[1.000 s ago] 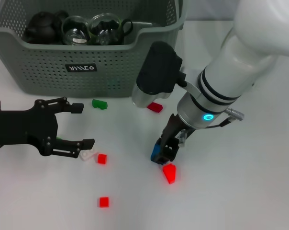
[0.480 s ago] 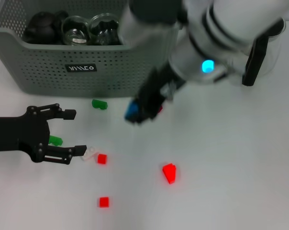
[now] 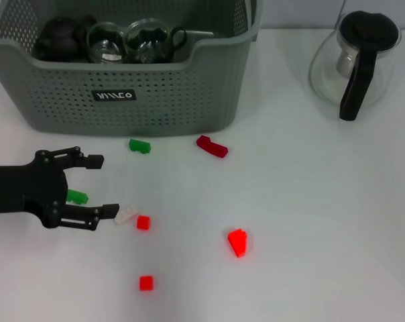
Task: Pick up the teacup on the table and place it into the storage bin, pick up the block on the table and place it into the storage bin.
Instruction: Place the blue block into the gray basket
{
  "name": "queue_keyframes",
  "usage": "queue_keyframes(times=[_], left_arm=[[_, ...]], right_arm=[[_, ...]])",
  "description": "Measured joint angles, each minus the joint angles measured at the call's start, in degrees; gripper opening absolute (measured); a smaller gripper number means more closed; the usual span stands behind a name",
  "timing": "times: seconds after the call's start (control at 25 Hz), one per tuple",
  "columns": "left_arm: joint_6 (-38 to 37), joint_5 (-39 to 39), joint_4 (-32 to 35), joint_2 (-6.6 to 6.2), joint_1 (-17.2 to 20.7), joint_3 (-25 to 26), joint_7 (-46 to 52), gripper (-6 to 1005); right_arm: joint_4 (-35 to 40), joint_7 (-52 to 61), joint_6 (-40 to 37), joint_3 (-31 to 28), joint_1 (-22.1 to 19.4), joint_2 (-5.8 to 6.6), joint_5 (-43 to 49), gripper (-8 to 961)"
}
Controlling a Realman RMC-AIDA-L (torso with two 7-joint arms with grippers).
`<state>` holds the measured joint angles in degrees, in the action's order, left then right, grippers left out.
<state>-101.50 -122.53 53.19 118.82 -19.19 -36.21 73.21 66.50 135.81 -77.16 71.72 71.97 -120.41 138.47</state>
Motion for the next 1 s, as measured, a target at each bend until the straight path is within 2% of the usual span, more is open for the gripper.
queue_keyframes(times=[0.08,0.12,0.16,0.44,0.6,0.72,0.8,0.96,1.0], left_arm=[[0.00,0.00,-0.01,-0.03,-0.17,0.00,0.00,950],[0.00,0.00,-0.02,-0.03,-0.27,0.00,0.00,950],[-0.01,0.00,-0.02,-0.03,-0.33,0.01,0.00,950],[-0.13,0.15,-0.03,0.10,-0.72,0.01,0.23,950],[-0.04,0.50,-0.03,0.36,-0.72,0.34,0.24,950],[-0.03,0.49,-0.02,0.48,-0.76,1.75,0.24,950],[-0.15,0.52,-0.02,0.51,-0.81,2.66,0.13,950],[-0.52,0.61,-0.02,0.26,-0.80,3.38,0.12,950],[-0.55,0.63,-0.03,0.23,-0.80,3.48,0.11,950]], right_arm=[[-4.19,-2.28,4.92,-1.06,1.37,0.07,-0.15,420],[-8.24,-4.27,9.83,-1.05,2.03,0.11,-0.38,420],[-8.24,-4.27,9.83,-1.05,2.03,0.11,-0.38,419],[-21.42,-11.21,19.17,-0.76,3.53,0.10,-2.41,419],[-24.81,-14.34,22.52,-0.95,2.92,0.16,-4.20,449],[-22.93,-14.75,21.72,-1.17,1.24,0.28,-4.72,494],[-21.64,-14.67,21.08,-1.21,0.54,0.31,-4.73,575],[-11.69,-13.95,14.19,-1.35,-4.09,0.31,-5.65,738],[-8.41,-13.96,11.58,-1.33,-5.58,0.29,-6.71,751]])
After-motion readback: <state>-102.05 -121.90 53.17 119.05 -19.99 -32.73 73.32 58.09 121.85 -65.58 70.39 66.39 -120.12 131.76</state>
